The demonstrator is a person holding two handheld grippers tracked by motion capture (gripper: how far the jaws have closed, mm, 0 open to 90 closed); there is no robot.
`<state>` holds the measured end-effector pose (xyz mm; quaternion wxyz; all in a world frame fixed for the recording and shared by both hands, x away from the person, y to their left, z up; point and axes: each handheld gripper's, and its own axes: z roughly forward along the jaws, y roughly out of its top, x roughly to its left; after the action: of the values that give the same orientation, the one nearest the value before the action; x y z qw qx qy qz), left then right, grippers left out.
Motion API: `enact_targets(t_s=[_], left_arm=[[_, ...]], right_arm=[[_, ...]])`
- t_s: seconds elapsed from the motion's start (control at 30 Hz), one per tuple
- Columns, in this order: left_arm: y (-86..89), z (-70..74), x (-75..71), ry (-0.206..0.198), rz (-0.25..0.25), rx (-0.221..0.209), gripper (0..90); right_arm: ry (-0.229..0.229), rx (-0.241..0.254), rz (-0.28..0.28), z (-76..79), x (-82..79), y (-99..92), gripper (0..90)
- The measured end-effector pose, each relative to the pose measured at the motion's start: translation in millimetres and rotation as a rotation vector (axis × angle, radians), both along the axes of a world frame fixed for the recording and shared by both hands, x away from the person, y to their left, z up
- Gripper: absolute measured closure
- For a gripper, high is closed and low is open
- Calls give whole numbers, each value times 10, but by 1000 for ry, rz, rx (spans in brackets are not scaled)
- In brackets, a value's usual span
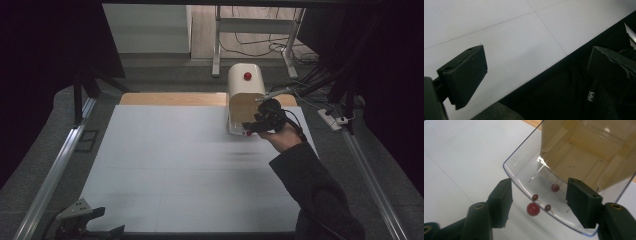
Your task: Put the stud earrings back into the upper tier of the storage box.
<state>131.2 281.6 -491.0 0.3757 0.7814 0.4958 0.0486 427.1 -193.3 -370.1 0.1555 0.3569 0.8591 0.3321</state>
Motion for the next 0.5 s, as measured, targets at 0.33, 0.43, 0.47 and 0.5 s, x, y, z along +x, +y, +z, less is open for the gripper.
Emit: enact_targets(t_s=[0.33, 0.43, 0.47, 0.5], left_arm=[[1, 0, 0, 1, 1, -1, 29], [2, 0, 0, 1, 0, -2, 29], [2, 0, 0, 1, -1, -2, 29], [2, 0, 0, 1, 0, -2, 29]], right_arm=[[6, 26, 26, 22, -185, -31, 230], [9, 41, 36, 17, -241, -39, 177], [8, 45, 40, 11, -261, -42, 173], [7, 48, 46, 1, -279, -48, 169]])
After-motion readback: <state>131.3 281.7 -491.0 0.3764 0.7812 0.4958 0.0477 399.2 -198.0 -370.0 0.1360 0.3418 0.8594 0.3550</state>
